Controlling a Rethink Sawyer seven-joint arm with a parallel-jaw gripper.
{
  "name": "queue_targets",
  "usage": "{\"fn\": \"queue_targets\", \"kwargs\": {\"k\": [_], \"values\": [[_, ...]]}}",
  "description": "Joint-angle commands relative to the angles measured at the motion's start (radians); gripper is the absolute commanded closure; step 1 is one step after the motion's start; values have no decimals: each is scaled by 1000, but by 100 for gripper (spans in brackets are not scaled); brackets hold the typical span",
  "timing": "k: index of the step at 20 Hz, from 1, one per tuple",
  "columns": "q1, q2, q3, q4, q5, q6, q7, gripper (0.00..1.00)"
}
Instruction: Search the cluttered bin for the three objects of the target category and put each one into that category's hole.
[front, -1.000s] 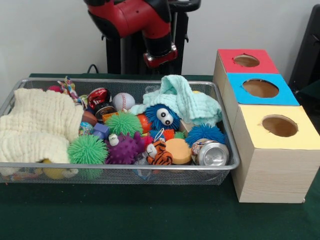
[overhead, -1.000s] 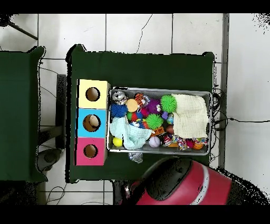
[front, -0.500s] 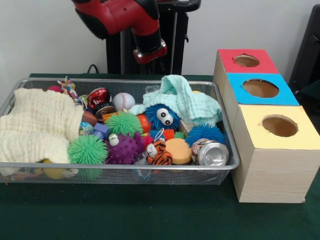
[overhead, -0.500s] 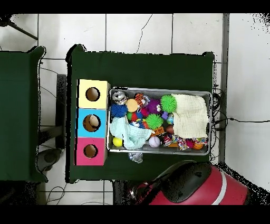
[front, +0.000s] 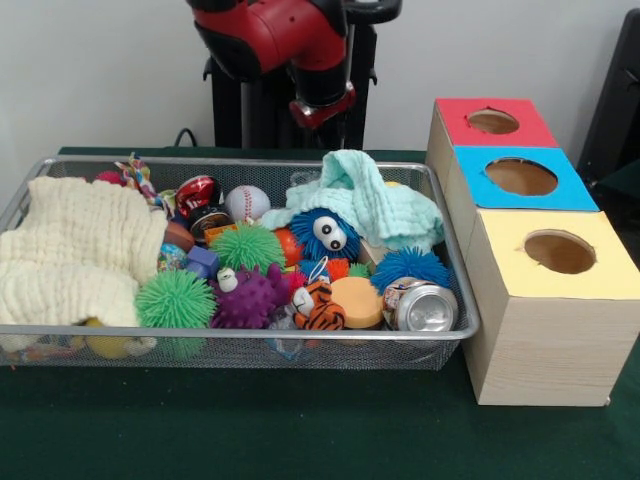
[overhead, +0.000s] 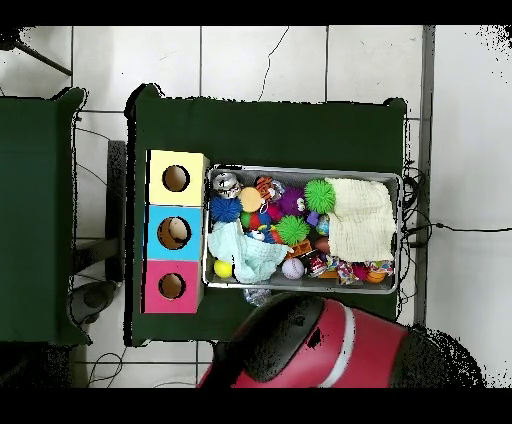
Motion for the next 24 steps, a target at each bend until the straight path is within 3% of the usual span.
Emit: {"fn": "queue_targets", "kwargs": {"k": [1, 5, 10, 12, 13, 14, 15, 17, 19, 24], "values": [[83, -21, 18, -91, 88, -95, 179, 0], [134, -51, -14, -64, 157, -176, 221, 0], [99, -83, 19, -37, 192, -132, 181, 0], [106, -81, 1, -37, 198, -159, 177, 0], [136, -85, -33, -37, 210, -207, 190, 0], [219, -88, -118, -42, 243, -320, 208, 0], [303, -81, -213, -37, 303, -461, 199, 0], [372, -60, -315, 14, 424, -725, 124, 0], [371, -38, -336, 60, 465, -885, 69, 0], [331, 48, -357, 63, 458, -1064, 32, 0]]}}
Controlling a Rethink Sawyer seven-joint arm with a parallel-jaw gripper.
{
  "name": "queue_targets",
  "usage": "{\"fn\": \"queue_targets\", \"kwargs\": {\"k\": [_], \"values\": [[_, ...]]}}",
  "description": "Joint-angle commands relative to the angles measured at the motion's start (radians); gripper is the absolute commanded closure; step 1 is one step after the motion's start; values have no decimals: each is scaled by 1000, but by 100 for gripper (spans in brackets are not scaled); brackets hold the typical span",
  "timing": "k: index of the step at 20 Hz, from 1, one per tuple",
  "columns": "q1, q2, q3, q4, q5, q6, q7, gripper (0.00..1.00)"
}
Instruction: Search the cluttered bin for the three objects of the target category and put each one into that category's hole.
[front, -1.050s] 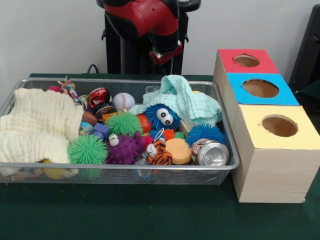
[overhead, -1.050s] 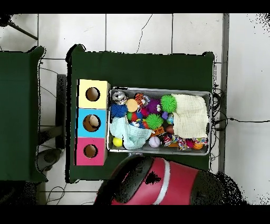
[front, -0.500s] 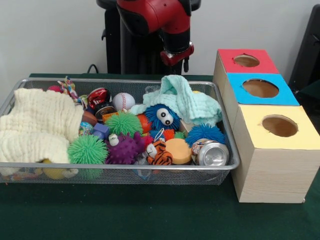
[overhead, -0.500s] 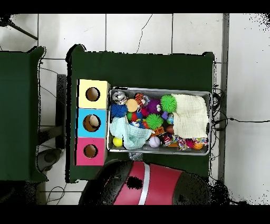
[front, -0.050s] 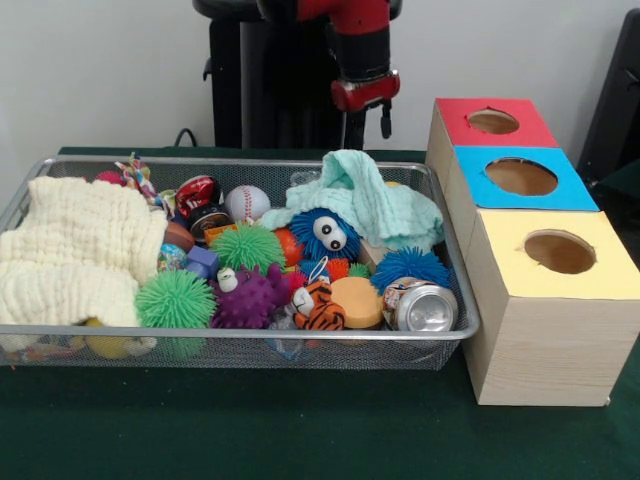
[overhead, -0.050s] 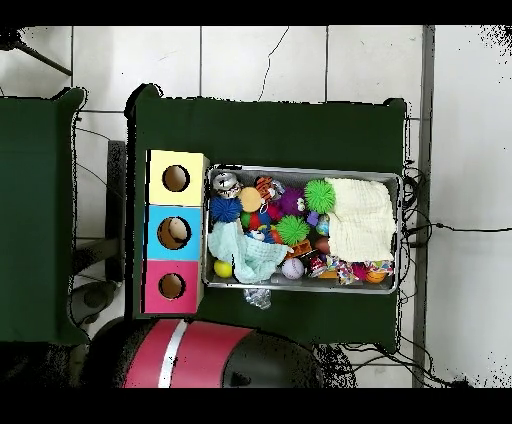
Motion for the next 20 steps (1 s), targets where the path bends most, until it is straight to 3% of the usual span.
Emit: {"fn": "queue_targets", "kwargs": {"k": [1, 11, 19, 20], "values": [[-26, 77, -94, -74, 112, -380, 27, 0], [-2, 176, -136, -118, 152, -484, 23, 0], [-26, 351, -154, -205, 191, -621, -8, 0], [-25, 359, -158, -211, 186, -599, 1, 0]]}}
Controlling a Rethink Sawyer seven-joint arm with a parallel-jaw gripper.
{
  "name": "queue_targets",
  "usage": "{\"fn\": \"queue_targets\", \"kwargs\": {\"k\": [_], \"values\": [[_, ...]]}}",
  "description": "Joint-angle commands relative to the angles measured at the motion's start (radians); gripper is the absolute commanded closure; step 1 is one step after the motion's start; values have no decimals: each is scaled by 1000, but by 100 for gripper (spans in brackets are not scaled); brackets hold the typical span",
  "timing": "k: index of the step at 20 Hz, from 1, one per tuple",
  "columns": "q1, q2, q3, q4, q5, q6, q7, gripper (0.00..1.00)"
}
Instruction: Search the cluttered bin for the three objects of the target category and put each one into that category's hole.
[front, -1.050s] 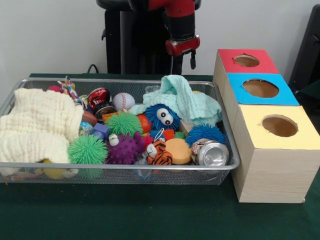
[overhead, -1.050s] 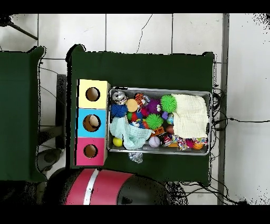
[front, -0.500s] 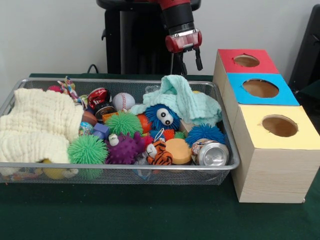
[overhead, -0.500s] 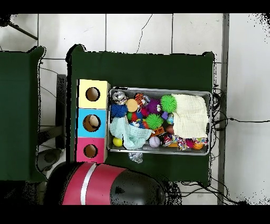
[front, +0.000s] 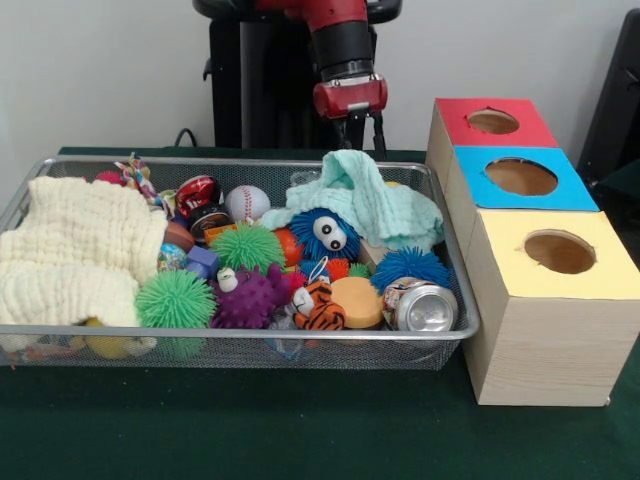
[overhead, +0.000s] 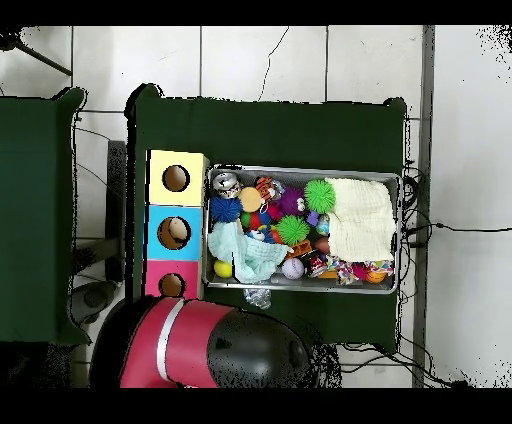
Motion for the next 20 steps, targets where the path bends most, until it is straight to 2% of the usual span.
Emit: {"fn": "queue_targets", "kwargs": {"k": [1, 5, 8, 11, 20], "values": [[-24, 200, -1, -168, 29, 29, 19, 0], [-38, 197, -12, -223, -95, 327, 79, 0], [-50, 182, -24, -233, -158, 486, 86, 0], [-54, 175, -43, -234, -192, 526, 78, 0], [-31, 158, -29, -234, -172, 521, 92, 0]]}}
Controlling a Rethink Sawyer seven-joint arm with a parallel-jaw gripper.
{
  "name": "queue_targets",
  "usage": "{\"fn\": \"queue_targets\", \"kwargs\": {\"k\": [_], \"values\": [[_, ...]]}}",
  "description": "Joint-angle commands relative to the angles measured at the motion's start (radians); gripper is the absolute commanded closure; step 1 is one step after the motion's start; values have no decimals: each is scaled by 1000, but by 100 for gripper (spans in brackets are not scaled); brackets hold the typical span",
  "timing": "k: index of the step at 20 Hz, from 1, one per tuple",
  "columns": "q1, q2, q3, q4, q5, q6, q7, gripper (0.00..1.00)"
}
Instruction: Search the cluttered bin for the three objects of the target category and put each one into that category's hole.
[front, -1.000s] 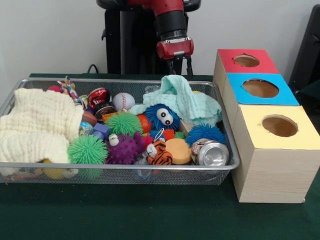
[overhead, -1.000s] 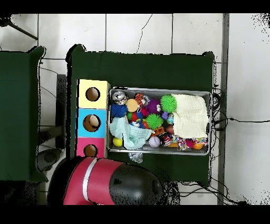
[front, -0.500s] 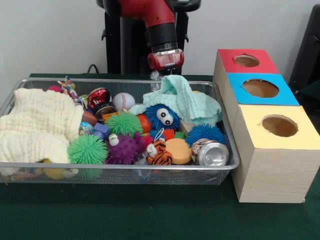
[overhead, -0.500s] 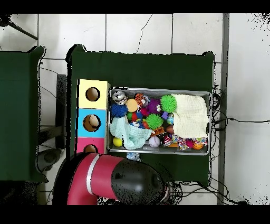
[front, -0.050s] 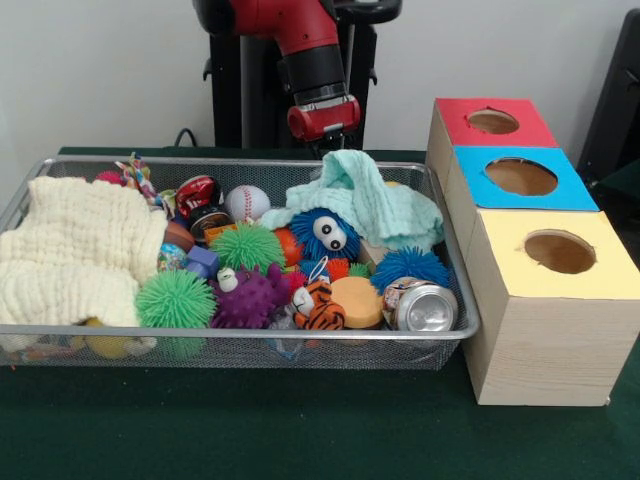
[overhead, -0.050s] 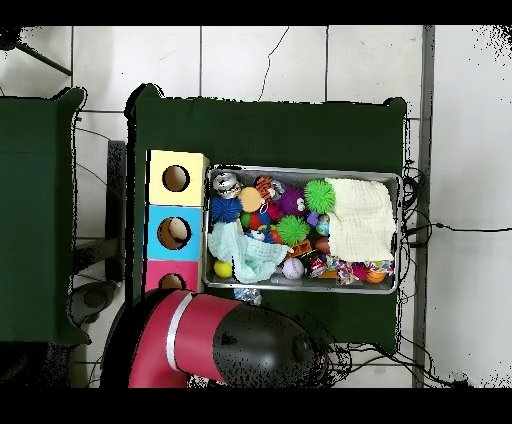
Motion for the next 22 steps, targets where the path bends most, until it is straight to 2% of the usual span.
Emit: {"fn": "queue_targets", "kwargs": {"k": [1, 11, 13, 16, 19, 20, 22], "values": [[-9, 116, 17, -90, -4, 359, 92, 0], [-8, 139, 20, -100, 34, 294, 90, 0], [-22, 130, 23, -107, -6, 299, 99, 0], [-63, 81, 55, -123, -147, 365, 156, 0], [-110, 17, 121, -133, -307, 481, 260, 0], [-117, 17, 126, -134, -317, 473, 266, 0], [-117, 28, 109, -129, -278, 417, 224, 0]]}}
